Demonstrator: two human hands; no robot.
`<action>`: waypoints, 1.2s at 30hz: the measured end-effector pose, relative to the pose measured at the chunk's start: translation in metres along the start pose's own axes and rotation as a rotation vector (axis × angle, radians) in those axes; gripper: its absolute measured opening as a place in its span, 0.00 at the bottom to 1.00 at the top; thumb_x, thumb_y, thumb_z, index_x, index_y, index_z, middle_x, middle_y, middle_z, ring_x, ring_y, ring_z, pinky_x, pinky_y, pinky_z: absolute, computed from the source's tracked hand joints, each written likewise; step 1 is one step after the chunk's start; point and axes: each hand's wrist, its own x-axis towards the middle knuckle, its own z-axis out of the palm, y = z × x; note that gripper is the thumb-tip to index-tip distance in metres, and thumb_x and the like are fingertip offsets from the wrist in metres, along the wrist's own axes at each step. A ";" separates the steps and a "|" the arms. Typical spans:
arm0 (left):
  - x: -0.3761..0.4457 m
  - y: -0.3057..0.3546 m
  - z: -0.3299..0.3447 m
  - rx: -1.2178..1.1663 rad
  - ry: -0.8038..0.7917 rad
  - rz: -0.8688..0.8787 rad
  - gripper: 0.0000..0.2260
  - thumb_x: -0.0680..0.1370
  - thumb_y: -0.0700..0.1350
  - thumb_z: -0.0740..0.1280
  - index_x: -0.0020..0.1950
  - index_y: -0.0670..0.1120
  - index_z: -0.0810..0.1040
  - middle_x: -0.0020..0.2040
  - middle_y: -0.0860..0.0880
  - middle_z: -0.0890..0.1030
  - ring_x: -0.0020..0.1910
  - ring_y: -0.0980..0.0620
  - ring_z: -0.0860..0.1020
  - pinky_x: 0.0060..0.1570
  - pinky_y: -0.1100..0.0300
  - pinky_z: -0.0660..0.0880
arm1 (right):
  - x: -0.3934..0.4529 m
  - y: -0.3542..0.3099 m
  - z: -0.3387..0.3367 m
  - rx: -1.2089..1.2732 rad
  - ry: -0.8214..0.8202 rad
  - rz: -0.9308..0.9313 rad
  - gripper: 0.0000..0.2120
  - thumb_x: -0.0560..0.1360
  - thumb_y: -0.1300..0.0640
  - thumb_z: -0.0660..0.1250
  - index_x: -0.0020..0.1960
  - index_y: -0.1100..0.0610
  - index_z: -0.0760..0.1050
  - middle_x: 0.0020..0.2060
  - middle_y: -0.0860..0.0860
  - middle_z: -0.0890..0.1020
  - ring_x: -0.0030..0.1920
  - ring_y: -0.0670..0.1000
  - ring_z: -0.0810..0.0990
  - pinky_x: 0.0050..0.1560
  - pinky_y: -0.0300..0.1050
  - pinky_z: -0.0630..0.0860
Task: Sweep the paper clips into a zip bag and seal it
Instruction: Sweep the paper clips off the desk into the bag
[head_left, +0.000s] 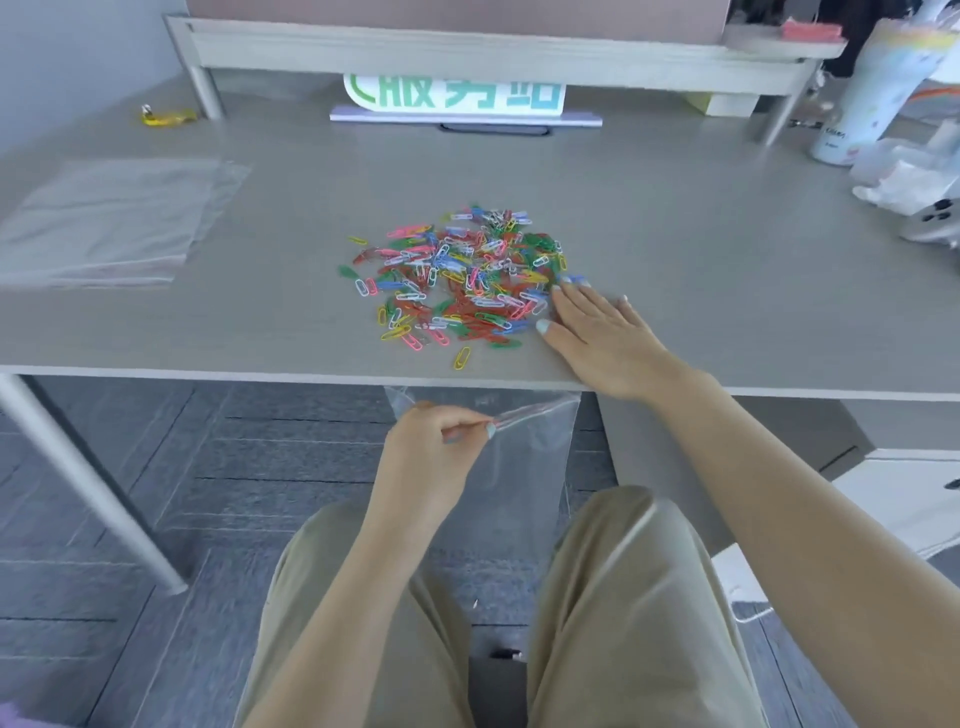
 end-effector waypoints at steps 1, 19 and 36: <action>0.000 0.002 0.001 -0.005 0.001 0.002 0.05 0.73 0.44 0.67 0.44 0.50 0.83 0.45 0.52 0.82 0.43 0.62 0.77 0.37 0.82 0.66 | -0.003 -0.004 0.001 -0.013 -0.014 -0.029 0.27 0.80 0.45 0.42 0.75 0.56 0.44 0.77 0.50 0.47 0.76 0.49 0.44 0.74 0.53 0.42; -0.008 0.005 -0.001 0.048 0.079 0.015 0.05 0.72 0.41 0.68 0.44 0.47 0.82 0.39 0.58 0.74 0.44 0.54 0.76 0.42 0.78 0.65 | -0.008 -0.011 0.009 0.087 0.005 -0.145 0.23 0.81 0.48 0.42 0.75 0.51 0.48 0.76 0.45 0.49 0.75 0.43 0.45 0.74 0.48 0.40; -0.008 0.011 -0.004 0.100 0.044 0.063 0.04 0.72 0.42 0.68 0.43 0.47 0.83 0.37 0.59 0.71 0.40 0.64 0.71 0.40 0.81 0.63 | 0.031 0.004 -0.008 0.282 0.153 0.079 0.22 0.81 0.50 0.42 0.74 0.55 0.53 0.76 0.52 0.52 0.76 0.49 0.49 0.74 0.53 0.42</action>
